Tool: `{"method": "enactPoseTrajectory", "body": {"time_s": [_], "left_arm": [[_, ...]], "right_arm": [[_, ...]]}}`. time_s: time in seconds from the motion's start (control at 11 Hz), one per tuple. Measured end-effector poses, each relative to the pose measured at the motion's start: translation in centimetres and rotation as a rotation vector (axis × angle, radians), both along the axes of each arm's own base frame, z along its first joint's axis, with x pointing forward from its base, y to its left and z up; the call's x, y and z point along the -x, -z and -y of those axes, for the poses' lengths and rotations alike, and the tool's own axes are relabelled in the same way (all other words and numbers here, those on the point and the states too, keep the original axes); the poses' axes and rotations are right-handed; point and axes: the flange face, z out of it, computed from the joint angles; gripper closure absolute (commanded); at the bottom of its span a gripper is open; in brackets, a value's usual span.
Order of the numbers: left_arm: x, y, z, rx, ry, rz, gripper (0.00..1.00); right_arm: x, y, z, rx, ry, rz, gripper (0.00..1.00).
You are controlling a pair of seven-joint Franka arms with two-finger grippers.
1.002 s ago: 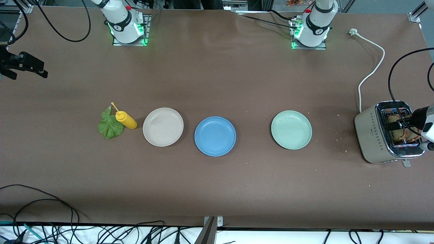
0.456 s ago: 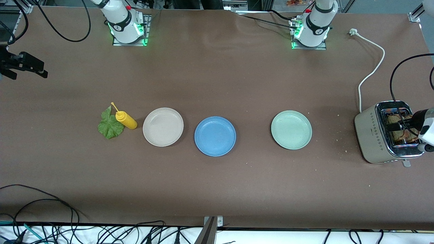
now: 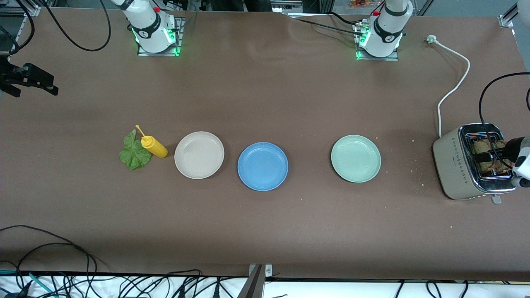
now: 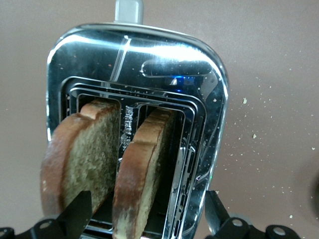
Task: Make sandwich in blue plate with both arms
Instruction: 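Lower the left gripper onto a bread slice in the toaster, then grasp the bread slice and lift it out of the toaster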
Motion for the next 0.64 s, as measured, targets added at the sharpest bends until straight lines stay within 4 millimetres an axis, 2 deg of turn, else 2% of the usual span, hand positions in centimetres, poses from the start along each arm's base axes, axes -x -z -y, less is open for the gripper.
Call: {"method": "enactPoseTrajectory", "body": {"time_s": [0.18, 0.36, 0.46, 0.64], "left_arm": [[-0.1, 0.4, 0.0, 0.003, 0.008, -0.003, 0.61], [-0.2, 0.2, 0.0, 0.002, 0.013, 0.003, 0.93], [-0.4, -0.1, 0.1, 0.002, 0.016, 0.008, 1.0], [-0.5, -1.3, 0.1, 0.006, 0.023, -0.002, 1.0]], "right_arm": [[0.0, 0.0, 0.0, 0.0, 0.0, 0.0, 0.0], [0.0, 0.0, 0.0, 0.0, 0.0, 0.0, 0.0], [0.0, 0.0, 0.0, 0.0, 0.0, 0.0, 0.0], [0.0, 0.0, 0.0, 0.0, 0.0, 0.0, 0.0]]}}
